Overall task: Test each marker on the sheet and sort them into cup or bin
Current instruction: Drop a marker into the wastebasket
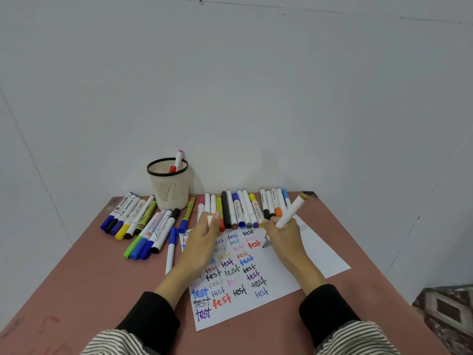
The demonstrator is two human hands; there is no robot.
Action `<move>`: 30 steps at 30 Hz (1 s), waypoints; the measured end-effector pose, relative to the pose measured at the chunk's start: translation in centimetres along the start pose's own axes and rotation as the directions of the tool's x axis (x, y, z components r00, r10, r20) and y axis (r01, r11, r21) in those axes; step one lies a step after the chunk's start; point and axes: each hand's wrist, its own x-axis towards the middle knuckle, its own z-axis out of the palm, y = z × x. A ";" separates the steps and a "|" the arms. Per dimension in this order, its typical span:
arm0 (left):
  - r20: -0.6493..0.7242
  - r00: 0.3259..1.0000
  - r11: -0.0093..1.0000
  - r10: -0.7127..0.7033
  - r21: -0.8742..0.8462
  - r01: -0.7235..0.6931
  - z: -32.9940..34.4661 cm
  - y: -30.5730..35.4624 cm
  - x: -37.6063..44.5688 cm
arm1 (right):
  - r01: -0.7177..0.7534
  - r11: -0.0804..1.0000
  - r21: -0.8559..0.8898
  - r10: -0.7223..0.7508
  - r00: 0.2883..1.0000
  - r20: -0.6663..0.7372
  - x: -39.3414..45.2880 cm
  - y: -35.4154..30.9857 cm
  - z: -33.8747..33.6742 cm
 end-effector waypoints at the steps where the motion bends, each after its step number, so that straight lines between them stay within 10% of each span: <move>1: -0.001 1.000 1.000 0.007 -0.013 -0.007 0.0 0.2 -0.2 | 0.002 1.000 0.019 -0.002 1.000 -0.013 0.0 -0.2 0.0; 9: -0.028 0.995 0.995 0.099 -0.006 -0.099 0.1 0.9 -0.6 | -0.007 0.977 0.214 0.019 0.998 -0.054 -0.2 -2.1 -0.9; 15: -0.008 0.995 0.995 0.098 -0.028 -0.099 0.2 0.1 0.0 | -0.232 0.779 0.582 0.116 0.967 0.229 -0.2 -2.9 -1.3; 30: 0.057 0.994 0.996 0.088 -0.025 -0.087 -0.1 -0.2 0.2 | -0.168 0.885 0.434 0.124 0.984 0.129 -0.3 -2.6 -1.5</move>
